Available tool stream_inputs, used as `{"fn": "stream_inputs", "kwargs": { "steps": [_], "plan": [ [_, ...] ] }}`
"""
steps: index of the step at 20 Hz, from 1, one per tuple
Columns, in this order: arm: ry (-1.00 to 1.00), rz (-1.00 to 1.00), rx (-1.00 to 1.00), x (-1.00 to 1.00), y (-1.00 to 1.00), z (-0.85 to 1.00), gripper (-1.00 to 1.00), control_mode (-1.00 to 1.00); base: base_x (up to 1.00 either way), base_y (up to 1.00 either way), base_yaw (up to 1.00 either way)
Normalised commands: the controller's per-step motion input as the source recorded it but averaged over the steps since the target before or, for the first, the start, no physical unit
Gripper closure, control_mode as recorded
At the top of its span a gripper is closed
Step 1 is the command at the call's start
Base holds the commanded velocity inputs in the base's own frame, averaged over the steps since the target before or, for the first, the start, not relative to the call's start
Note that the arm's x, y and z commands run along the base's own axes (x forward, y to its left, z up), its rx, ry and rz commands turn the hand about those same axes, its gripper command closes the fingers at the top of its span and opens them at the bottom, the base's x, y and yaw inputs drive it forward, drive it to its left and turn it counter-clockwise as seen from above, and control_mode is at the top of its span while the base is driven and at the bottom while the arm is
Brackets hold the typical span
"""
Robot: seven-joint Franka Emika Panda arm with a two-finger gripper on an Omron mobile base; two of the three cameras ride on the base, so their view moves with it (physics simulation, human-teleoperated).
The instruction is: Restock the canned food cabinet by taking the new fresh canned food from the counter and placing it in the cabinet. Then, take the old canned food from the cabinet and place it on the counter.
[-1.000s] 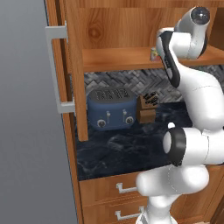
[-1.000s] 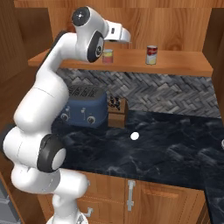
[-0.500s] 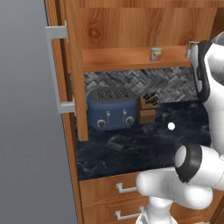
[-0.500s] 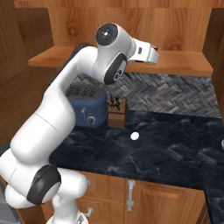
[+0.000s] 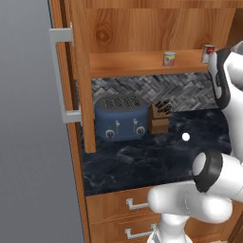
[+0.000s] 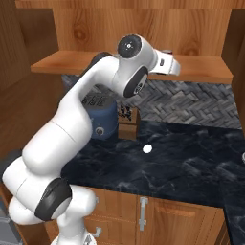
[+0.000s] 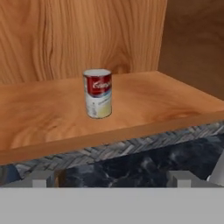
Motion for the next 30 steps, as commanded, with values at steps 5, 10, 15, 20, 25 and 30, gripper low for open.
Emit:
{"fn": "stream_inputs", "kwargs": {
  "steps": [5,10,15,20,25,30],
  "plan": [
    [0.0,0.0,0.0,0.53,0.0,0.0,-1.0,-1.0,0.0,0.0,0.0],
    [0.0,0.0,0.0,0.51,0.0,0.0,-1.0,-1.0,0.0,0.0,0.0],
    [0.0,0.0,0.0,0.47,0.0,0.0,-1.0,-1.0,0.0,0.0,0.0],
    [0.0,0.0,0.0,0.4,-0.02,-0.01,-1.0,-1.0,0.0,0.0,0.0],
    [0.0,0.0,0.0,0.29,-0.13,-0.04,-1.0,-1.0,0.0,0.0,0.0],
    [0.0,0.0,0.0,0.33,-0.03,-0.03,-1.0,-1.0,0.0,0.0,0.0]
  ]
}}
